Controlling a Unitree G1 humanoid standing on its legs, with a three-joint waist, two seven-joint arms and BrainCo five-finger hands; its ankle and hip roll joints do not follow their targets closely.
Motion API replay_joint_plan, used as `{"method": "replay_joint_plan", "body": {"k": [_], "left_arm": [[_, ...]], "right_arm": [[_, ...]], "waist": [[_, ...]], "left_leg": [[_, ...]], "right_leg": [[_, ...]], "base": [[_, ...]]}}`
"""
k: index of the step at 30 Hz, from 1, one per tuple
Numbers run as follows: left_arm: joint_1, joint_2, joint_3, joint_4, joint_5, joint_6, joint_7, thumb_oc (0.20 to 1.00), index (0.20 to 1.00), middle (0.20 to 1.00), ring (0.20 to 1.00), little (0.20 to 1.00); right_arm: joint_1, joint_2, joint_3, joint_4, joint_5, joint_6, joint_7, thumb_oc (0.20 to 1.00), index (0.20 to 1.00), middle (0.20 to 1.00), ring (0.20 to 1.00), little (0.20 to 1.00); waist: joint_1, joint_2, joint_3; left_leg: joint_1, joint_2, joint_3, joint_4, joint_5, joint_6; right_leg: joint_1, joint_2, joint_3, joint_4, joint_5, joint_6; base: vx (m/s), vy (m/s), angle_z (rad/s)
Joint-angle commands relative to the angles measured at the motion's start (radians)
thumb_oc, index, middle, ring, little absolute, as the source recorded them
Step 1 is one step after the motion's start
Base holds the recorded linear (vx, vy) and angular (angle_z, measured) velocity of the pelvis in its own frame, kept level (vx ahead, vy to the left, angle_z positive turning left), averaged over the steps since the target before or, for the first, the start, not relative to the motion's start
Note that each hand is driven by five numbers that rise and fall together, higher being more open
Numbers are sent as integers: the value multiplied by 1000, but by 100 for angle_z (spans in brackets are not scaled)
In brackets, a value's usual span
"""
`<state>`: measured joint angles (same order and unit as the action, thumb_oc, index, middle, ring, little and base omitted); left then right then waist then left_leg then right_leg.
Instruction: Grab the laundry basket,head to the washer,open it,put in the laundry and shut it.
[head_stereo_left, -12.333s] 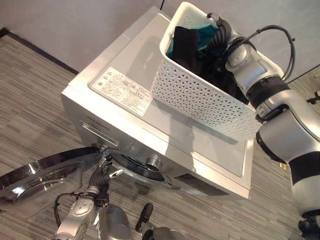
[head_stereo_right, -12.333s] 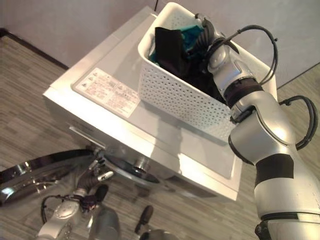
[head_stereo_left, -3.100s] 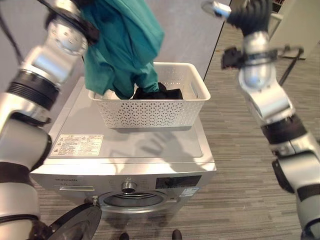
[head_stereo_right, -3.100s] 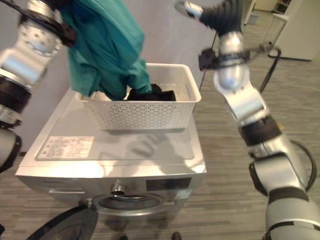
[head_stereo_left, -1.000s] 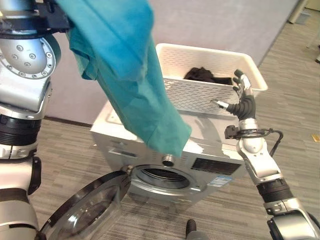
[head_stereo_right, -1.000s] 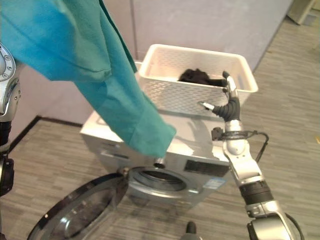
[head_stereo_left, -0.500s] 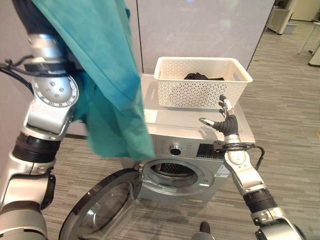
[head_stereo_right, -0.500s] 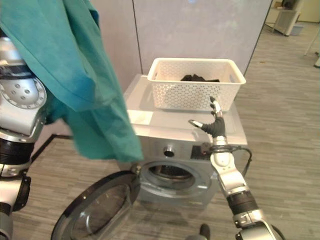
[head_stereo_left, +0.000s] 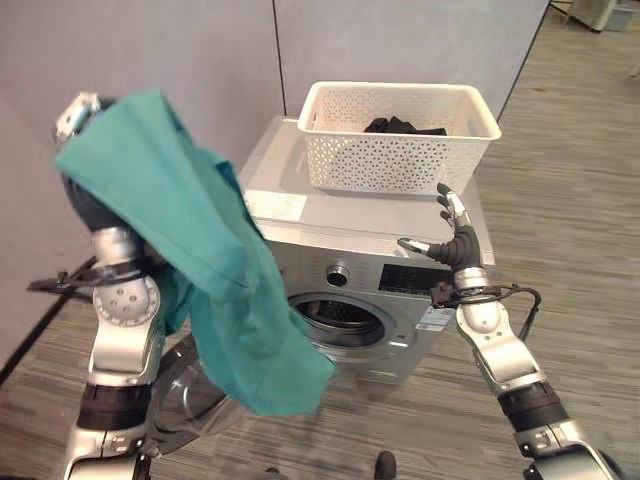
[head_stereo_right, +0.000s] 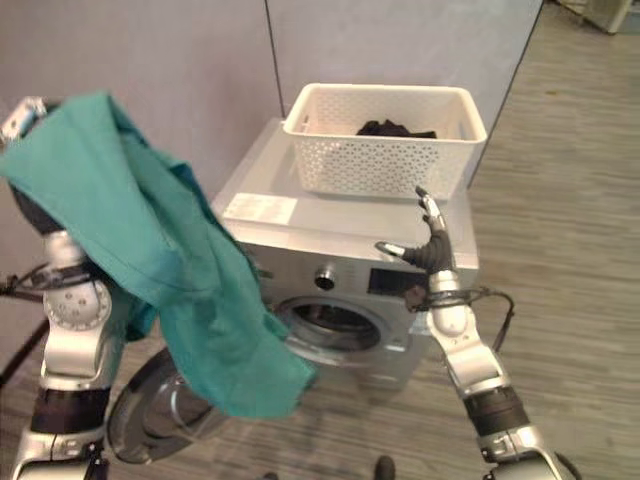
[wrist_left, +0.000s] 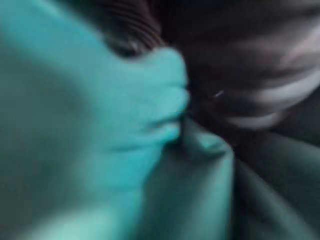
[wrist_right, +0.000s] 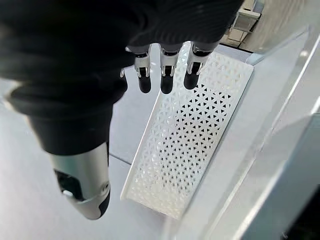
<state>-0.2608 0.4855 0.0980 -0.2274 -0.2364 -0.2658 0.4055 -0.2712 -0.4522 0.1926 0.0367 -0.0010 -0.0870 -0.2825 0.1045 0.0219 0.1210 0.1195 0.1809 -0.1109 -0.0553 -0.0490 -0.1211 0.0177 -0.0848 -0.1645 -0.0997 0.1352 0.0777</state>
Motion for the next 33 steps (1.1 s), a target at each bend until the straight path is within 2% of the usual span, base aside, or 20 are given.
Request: {"method": "replay_joint_plan", "body": {"k": [1,5,8,15,18,25,30,32,33], "left_arm": [[-69,66,-9,-37,-3,-45,-6,200,200,200,200,200],[-11,27,6,-100,12,-53,-9,200,200,200,200,200],[61,-1,1,-138,24,-46,-37,200,200,200,200,200],[195,1,10,-191,58,-39,-98,200,200,200,200,200],[229,-1,9,-203,57,-38,-114,200,200,200,200,200],[277,16,-15,-216,58,-41,-133,200,200,200,200,200],[313,28,-13,-216,74,-35,-131,200,200,200,200,200],[318,26,-15,-213,73,-35,-131,200,200,200,200,200],[326,21,-19,-208,66,-30,-134,200,200,200,200,200]], "right_arm": [[-30,13,5,-56,-46,-83,4,1000,1000,1000,1000,1000],[-11,21,34,-90,-62,-100,21,1000,1000,1000,1000,1000],[38,24,70,-117,-36,-107,76,1000,1000,1000,1000,1000],[189,24,140,-147,60,-117,210,1000,1000,1000,1000,1000],[213,38,176,-122,74,-115,236,1000,1000,1000,1000,1000],[170,90,293,-21,74,-102,243,1000,1000,1000,1000,1000],[136,113,364,38,49,-82,245,1000,1000,1000,1000,1000],[133,111,371,44,43,-78,245,1000,1000,1000,1000,1000],[135,113,377,48,42,-74,247,1000,1000,1000,1000,1000]], "waist": [[8,-51,-82],[3,-54,-76],[-3,-54,-65],[-15,-40,-30],[-15,-31,-22],[-4,10,18],[-10,60,23],[-13,69,22],[-19,85,22]], "left_leg": [[-45,-108,36,-20,-3,97],[-46,-92,37,-24,8,85],[-41,-81,39,-29,14,78],[-49,-66,34,-32,25,65],[-46,-62,33,-32,15,61],[-64,-56,45,-29,26,47],[-54,-61,63,-31,27,46],[-51,-62,66,-32,27,45],[-48,-64,71,-32,29,44]], "right_leg": [[122,-104,-24,13,-174,41],[130,-92,-44,13,-182,29],[129,-82,-46,21,-186,21],[121,-75,-73,32,-193,13],[127,-73,-79,29,-201,14],[121,-79,-106,26,-202,14],[122,-90,-101,20,-198,16],[124,-92,-99,19,-199,16],[128,-94,-100,17,-202,15]], "base": [[-34,-70,24],[-34,-80,11],[-21,-60,13],[-15,-44,5],[15,-30,10],[-29,-22,9],[-10,4,4],[5,6,-2],[0,0,0]]}}
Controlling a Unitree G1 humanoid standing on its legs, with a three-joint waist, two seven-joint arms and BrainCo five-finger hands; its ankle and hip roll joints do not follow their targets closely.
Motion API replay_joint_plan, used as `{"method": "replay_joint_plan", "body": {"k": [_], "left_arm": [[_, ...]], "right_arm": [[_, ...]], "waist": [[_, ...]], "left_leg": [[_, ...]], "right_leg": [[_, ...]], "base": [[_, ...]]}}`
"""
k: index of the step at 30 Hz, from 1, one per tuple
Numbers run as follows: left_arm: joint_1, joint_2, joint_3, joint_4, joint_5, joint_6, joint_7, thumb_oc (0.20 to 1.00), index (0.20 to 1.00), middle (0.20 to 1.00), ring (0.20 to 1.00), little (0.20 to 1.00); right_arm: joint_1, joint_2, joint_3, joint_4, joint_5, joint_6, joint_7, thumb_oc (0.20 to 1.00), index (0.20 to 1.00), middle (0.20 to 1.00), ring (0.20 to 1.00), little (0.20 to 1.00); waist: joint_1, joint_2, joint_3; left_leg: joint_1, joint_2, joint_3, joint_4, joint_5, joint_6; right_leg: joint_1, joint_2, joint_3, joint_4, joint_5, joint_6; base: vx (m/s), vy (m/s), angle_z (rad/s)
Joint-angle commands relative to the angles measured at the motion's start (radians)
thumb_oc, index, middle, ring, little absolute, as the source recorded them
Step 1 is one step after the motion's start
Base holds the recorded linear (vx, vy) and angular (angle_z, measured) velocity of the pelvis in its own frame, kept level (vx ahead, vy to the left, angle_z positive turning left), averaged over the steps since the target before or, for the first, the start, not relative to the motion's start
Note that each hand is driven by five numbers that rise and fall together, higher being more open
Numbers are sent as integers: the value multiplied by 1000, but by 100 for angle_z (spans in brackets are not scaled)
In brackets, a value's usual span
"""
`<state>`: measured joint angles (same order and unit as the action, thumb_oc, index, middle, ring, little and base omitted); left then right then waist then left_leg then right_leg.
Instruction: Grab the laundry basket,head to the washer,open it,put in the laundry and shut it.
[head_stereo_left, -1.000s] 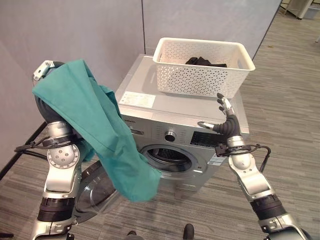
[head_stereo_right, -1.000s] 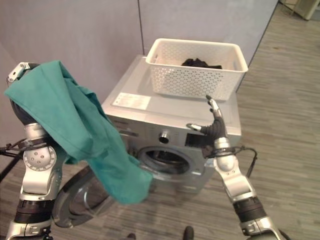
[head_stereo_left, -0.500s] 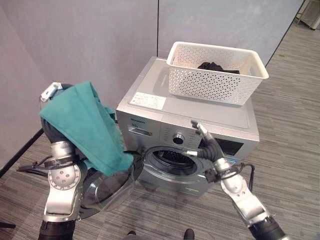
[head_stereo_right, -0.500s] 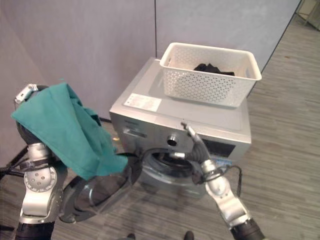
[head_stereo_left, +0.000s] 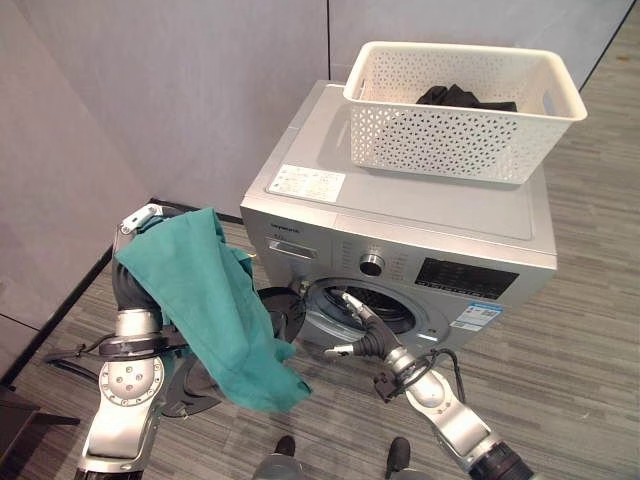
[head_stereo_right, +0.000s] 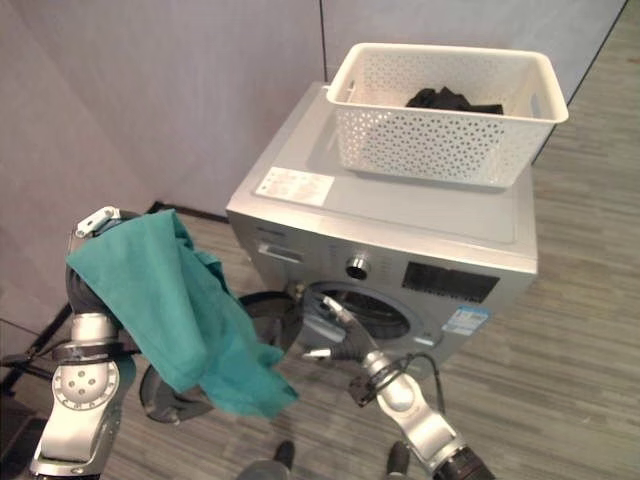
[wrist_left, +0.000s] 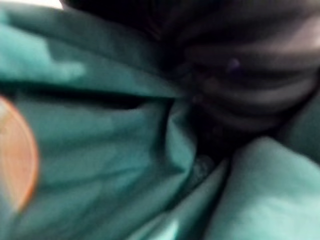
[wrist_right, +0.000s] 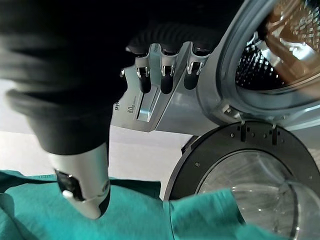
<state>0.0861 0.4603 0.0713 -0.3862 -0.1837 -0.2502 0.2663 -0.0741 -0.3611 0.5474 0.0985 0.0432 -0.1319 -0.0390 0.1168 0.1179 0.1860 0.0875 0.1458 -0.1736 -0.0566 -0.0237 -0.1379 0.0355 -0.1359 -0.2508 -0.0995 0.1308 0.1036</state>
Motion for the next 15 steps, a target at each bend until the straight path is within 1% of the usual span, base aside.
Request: {"method": "replay_joint_plan", "body": {"k": [1,5,9,10,11,12,14,15], "left_arm": [[-19,43,4,-47,8,-44,3,200,200,200,200,200],[-25,32,-21,-41,-2,-40,-9,200,200,200,200,200],[-41,-4,-109,-30,-64,-36,-45,200,200,200,200,200],[-57,-22,-172,-29,-94,-36,-75,200,200,200,200,200],[-64,-25,-195,-25,-101,-34,-85,200,200,200,200,200],[-66,-25,-197,-24,-101,-35,-85,200,200,200,200,200],[-102,-34,-276,-5,-124,-26,-118,200,200,200,200,200],[-105,-34,-278,-2,-124,-27,-118,200,200,200,200,200]], "right_arm": [[-64,20,24,-10,-3,-26,2,1000,1000,1000,1000,1000],[-71,16,25,9,-1,-22,-5,1000,1000,1000,1000,1000],[-62,14,18,32,17,-21,-11,1000,1000,1000,1000,1000],[-48,14,6,48,47,-27,-14,1000,1000,1000,1000,1000],[-43,13,-1,59,59,-29,-19,1000,1000,1000,1000,1000],[-42,13,-2,59,60,-30,-19,1000,1000,1000,1000,1000],[-40,4,-34,98,72,-38,-50,1000,1000,1000,1000,1000],[-40,4,-36,99,72,-39,-51,1000,1000,1000,1000,1000]], "waist": [[-35,-5,-42],[-44,16,-32],[-60,30,-24],[-68,27,-23],[-72,23,-24],[-71,24,-24],[-83,2,-33],[-81,2,-32]], "left_leg": [[-16,-30,135,-31,6,60],[-19,-34,134,-31,13,57],[-19,-34,136,-31,18,54],[-18,-33,136,-31,21,51],[-17,-32,137,-31,20,51],[-17,-32,136,-31,20,51],[-13,-24,140,-31,18,51],[-13,-24,139,-31,18,51]], "right_leg": [[112,-44,-15,17,-198,-11],[114,-45,-19,17,-201,-15],[119,-44,-29,17,-206,-18],[125,-42,-36,16,-208,-19],[127,-40,-37,16,-209,-20],[127,-40,-37,16,-209,-20],[132,-29,-39,15,-212,-22],[132,-29,-39,15,-212,-22]], "base": [[0,0,0],[-7,0,-2],[0,0,0],[0,0,0],[8,-24,3],[10,-36,8],[12,-43,8],[9,-28,5]]}}
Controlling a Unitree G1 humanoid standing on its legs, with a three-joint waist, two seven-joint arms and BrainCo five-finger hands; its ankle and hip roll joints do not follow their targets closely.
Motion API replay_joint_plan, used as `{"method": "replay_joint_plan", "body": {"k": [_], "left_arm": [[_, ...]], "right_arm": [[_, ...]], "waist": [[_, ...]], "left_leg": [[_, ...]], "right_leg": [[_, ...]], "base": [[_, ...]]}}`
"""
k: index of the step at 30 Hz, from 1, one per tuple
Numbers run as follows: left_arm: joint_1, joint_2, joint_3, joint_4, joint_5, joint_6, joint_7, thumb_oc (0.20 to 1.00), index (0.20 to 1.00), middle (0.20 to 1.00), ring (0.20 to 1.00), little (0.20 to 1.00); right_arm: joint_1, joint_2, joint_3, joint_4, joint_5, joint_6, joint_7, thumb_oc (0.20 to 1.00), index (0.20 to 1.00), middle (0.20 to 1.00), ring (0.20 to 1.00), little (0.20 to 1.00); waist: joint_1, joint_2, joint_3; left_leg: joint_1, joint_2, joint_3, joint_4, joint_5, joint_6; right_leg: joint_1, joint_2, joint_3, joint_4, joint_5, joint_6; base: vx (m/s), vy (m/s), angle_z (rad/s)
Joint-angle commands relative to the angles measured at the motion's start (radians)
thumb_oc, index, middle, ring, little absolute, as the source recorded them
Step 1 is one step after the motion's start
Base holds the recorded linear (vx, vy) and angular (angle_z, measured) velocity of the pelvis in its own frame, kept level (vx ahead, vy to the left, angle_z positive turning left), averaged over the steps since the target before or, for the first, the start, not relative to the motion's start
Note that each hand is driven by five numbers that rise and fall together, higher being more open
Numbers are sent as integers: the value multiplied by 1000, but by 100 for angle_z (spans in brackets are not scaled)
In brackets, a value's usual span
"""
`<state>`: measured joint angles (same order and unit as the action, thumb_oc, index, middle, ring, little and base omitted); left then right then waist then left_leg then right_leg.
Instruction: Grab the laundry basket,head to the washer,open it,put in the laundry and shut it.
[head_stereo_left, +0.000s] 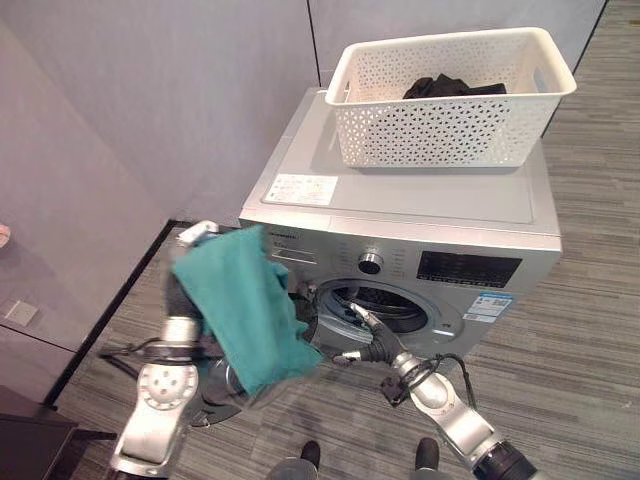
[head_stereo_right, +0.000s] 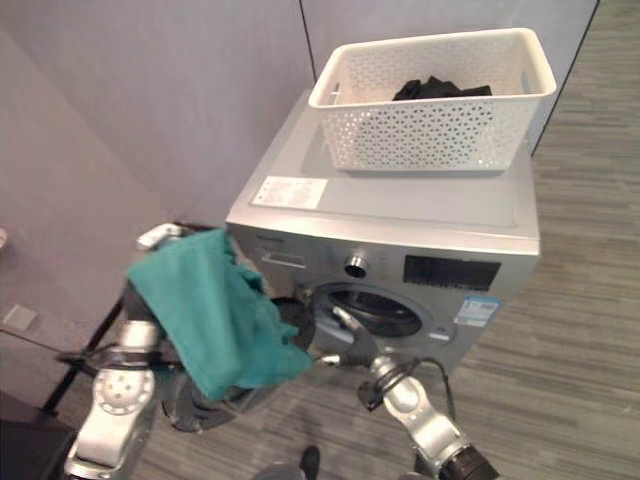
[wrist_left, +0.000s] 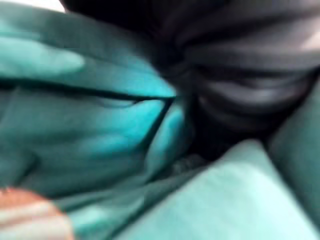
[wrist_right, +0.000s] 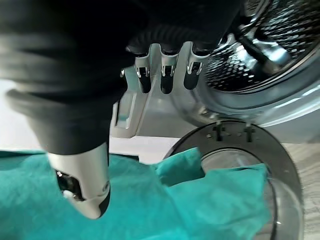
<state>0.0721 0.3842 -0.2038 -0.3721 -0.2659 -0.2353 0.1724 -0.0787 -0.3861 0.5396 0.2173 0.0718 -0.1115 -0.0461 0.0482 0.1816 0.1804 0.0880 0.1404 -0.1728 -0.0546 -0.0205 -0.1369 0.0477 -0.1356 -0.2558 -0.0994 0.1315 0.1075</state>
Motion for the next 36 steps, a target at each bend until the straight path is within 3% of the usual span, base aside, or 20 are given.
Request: {"method": "replay_joint_plan", "body": {"k": [1,6,12,24,36], "left_arm": [[-100,40,-24,-7,-53,-38,-34,200,200,200,200,200],[-151,27,-134,38,-129,-8,-89,200,200,200,200,200],[-169,14,-156,59,-152,5,-85,200,200,200,200,200],[-184,0,-150,60,-148,8,-79,200,200,200,200,200],[-140,25,-115,29,-154,1,-92,200,200,200,200,200]], "right_arm": [[-36,25,-37,-9,40,-60,-55,1000,1000,1000,1000,1000],[-61,16,-81,56,1,-52,-108,1000,1000,1000,1000,1000],[-45,37,-84,61,13,-49,-124,1000,1000,1000,1000,1000],[-27,65,-41,61,22,-42,-106,1000,1000,1000,1000,1000],[-111,63,13,54,16,-43,-61,1000,1000,1000,1000,1000]], "waist": [[-14,-68,-30],[-18,-109,-51],[-18,-129,-54],[-19,-117,-44],[8,-118,-34]], "left_leg": [[-12,-16,140,-33,13,50],[-2,2,140,-33,4,47],[4,14,150,-33,-6,45],[27,2,171,-33,-21,46],[28,-12,180,-33,-27,54]], "right_leg": [[122,-27,-33,15,-214,-27],[127,-9,-32,16,-217,-33],[122,1,-29,14,-213,-35],[134,-15,-32,12,-212,-25],[136,-32,-41,12,-208,-13]], "base": [[13,-26,6],[22,-39,0],[0,0,0],[5,0,-1],[0,0,0]]}}
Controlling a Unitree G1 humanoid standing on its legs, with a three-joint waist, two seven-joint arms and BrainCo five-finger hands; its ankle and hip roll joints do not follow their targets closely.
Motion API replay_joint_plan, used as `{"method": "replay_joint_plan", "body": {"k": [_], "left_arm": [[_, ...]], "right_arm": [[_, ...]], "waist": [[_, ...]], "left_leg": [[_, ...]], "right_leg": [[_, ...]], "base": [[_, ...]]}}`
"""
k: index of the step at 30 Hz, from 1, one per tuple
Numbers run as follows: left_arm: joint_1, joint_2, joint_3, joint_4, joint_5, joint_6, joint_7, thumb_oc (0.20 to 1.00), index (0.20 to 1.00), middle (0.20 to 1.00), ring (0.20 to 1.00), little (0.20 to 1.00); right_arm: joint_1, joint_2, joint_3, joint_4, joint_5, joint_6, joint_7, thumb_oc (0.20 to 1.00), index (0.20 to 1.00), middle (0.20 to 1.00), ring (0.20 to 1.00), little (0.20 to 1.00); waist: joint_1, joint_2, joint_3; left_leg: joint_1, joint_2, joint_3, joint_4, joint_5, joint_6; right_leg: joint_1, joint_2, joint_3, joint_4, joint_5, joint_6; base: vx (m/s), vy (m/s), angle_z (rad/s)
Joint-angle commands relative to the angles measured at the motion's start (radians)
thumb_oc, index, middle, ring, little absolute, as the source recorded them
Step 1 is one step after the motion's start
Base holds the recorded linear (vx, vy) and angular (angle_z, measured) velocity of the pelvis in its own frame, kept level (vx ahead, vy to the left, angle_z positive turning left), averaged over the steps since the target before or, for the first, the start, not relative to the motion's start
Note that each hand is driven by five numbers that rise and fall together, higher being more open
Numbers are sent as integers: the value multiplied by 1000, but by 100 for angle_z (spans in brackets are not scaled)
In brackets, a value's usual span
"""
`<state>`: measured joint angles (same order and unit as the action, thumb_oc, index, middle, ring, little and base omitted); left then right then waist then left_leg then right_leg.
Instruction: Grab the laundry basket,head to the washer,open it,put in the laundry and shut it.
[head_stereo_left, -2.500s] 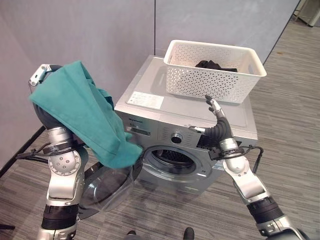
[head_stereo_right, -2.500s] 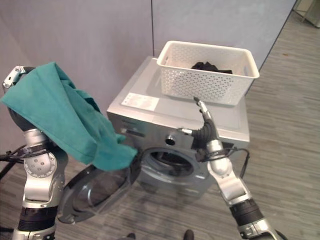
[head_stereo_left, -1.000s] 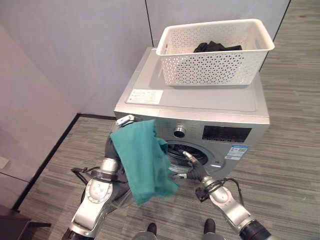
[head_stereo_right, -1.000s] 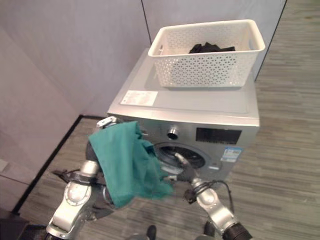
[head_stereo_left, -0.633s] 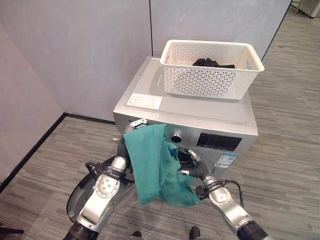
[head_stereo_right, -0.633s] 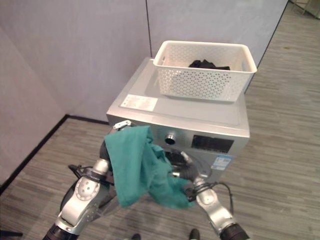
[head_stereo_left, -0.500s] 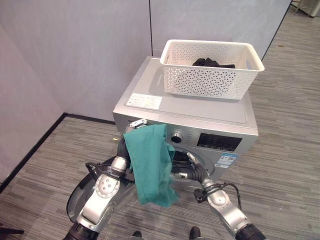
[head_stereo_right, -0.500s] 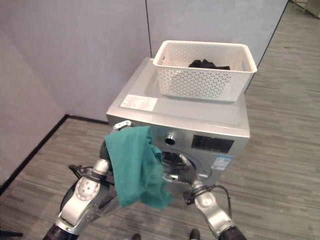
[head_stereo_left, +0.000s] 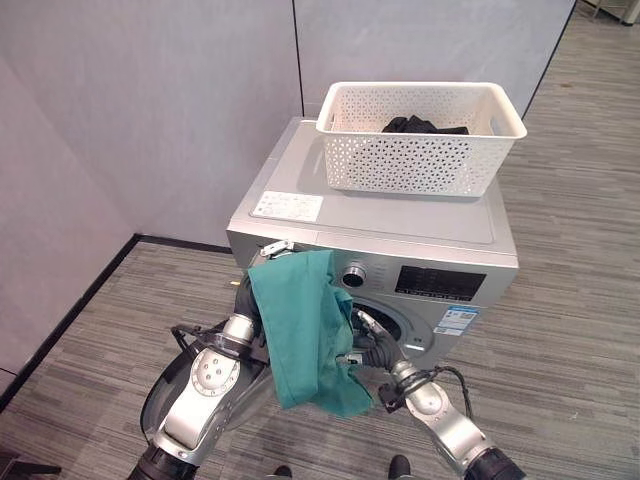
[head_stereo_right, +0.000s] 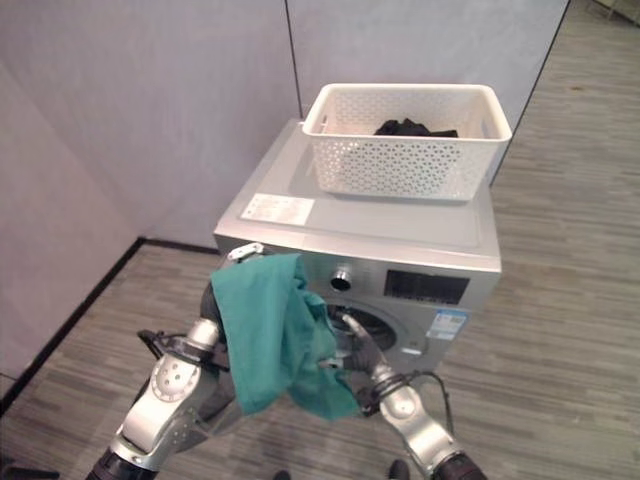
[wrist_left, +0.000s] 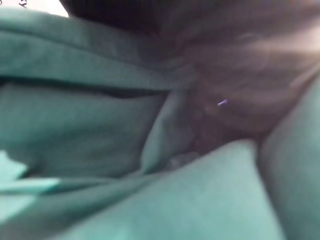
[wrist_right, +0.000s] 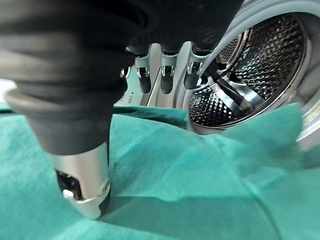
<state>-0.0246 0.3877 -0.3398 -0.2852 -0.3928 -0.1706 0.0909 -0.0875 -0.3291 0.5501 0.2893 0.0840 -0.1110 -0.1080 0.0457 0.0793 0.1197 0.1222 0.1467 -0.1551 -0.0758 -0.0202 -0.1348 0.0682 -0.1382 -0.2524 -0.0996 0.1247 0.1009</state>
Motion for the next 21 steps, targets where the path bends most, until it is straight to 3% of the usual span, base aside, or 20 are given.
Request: {"method": "replay_joint_plan", "body": {"k": [1,9,21], "left_arm": [[-39,24,25,-62,-30,-65,-11,200,200,200,200,200],[-9,35,46,-70,-41,-67,-15,200,200,200,200,200],[-2,48,70,-75,-52,-72,15,200,200,200,200,200]], "right_arm": [[-106,5,2,-20,3,-42,0,1000,1000,1000,1000,1000],[-159,13,-2,-6,11,-32,-8,1000,1000,1000,1000,1000],[-285,109,68,17,71,-25,-9,1000,1000,1000,1000,1000]], "waist": [[14,-14,30],[37,-7,46],[97,-1,63]], "left_leg": [[-8,-20,161,-11,-27,52],[-22,-36,143,-11,-25,57],[-59,-58,137,-11,-20,65]], "right_leg": [[116,-31,-48,12,-201,-6],[120,-43,-75,12,-201,-2],[98,-67,-101,12,-189,7]], "base": [[0,0,0],[8,7,3],[1,7,8]]}}
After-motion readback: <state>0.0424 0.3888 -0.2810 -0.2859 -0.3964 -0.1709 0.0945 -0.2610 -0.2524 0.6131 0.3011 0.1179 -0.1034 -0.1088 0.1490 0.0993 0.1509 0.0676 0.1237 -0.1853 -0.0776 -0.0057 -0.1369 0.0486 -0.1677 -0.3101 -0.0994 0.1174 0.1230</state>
